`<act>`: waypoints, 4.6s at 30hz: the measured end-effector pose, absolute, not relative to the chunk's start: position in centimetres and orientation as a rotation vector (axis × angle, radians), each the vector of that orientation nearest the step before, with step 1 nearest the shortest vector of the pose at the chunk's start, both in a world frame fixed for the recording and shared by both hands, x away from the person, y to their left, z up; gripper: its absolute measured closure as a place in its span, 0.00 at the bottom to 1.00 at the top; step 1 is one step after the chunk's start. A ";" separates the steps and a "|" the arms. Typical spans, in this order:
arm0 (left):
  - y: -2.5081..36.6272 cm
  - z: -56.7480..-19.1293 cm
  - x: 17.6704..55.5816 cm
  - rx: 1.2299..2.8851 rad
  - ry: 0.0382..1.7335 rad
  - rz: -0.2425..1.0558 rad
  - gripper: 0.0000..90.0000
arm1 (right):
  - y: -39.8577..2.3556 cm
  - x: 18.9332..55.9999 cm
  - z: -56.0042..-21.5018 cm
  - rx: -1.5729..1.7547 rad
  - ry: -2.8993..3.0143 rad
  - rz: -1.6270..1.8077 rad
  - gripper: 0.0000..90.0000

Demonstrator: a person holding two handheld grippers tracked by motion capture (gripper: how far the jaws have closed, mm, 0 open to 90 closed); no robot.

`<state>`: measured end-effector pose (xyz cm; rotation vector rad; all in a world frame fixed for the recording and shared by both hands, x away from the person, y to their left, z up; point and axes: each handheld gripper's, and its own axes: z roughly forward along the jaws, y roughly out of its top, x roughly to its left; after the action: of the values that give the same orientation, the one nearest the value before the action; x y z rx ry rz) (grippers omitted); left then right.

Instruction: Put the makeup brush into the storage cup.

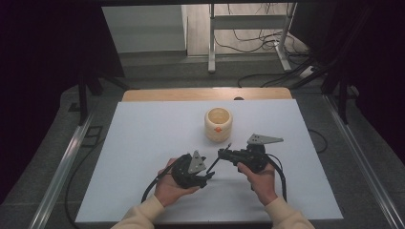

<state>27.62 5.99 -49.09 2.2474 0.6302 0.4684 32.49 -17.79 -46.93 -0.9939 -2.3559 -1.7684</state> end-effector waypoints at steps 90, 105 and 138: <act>19.7 -50.1 25.0 2.068 1.053 0.540 0.10 | -21.5 32.7 -44.7 -1.091 -2.333 -1.931 0.92; 19.5 -50.3 25.1 2.082 1.043 0.540 0.11 | -21.6 33.3 -43.7 -1.088 -2.312 -1.974 0.92; 19.5 -50.0 25.0 2.076 1.036 0.532 0.11 | -22.1 35.2 -41.3 -1.110 -2.265 -2.094 0.92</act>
<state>25.01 19.47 -50.03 2.0760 1.0363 0.5321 35.24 -22.11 -41.28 -1.1101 -2.2653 -2.0944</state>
